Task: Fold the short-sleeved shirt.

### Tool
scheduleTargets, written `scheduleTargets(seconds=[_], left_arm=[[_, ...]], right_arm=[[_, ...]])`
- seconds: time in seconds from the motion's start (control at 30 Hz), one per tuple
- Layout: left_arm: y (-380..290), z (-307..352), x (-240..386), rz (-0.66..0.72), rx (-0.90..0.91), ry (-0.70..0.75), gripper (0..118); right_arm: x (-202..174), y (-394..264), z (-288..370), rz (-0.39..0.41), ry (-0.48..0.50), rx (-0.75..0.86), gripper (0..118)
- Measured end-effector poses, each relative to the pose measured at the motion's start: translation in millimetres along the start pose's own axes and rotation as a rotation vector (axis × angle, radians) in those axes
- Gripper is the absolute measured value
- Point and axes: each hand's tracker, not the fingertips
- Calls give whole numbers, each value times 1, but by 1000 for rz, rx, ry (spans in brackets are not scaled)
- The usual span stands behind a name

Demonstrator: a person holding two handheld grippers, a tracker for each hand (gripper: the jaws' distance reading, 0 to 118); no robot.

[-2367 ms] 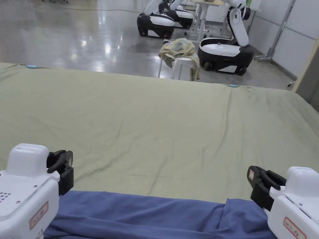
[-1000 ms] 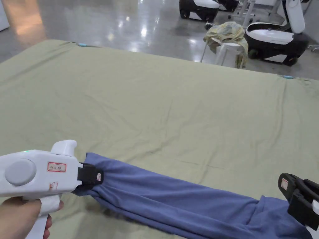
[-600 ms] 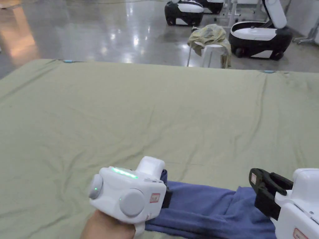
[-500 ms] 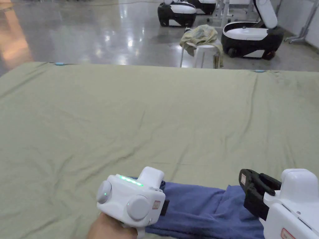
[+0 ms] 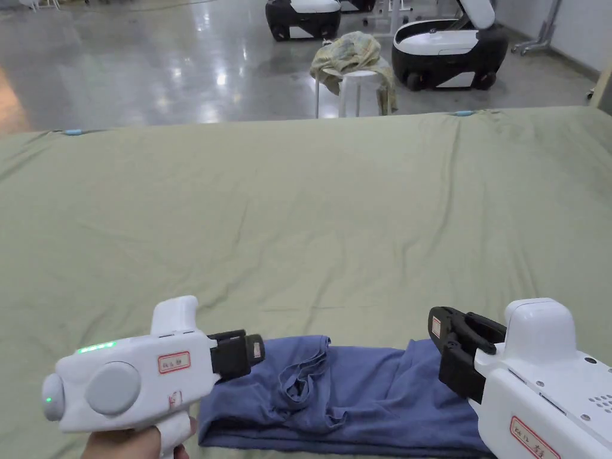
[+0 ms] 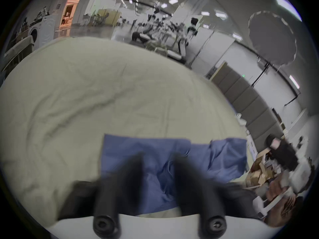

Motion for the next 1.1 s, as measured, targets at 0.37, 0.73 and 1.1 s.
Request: scheduleTargets(seconds=[0.37, 0.73, 1.1], left_arm=[[-40, -78, 69, -76, -25, -26, 5], [-10, 32, -58, 192, 75, -96, 105], [-65, -23, -179, 724, -102, -695, 106]], right_arm=[[5, 2, 2, 7, -39, -14, 7], [-19, 1, -7, 22, 2, -35, 7], [-53, -4, -12, 43, 39, -59, 7]])
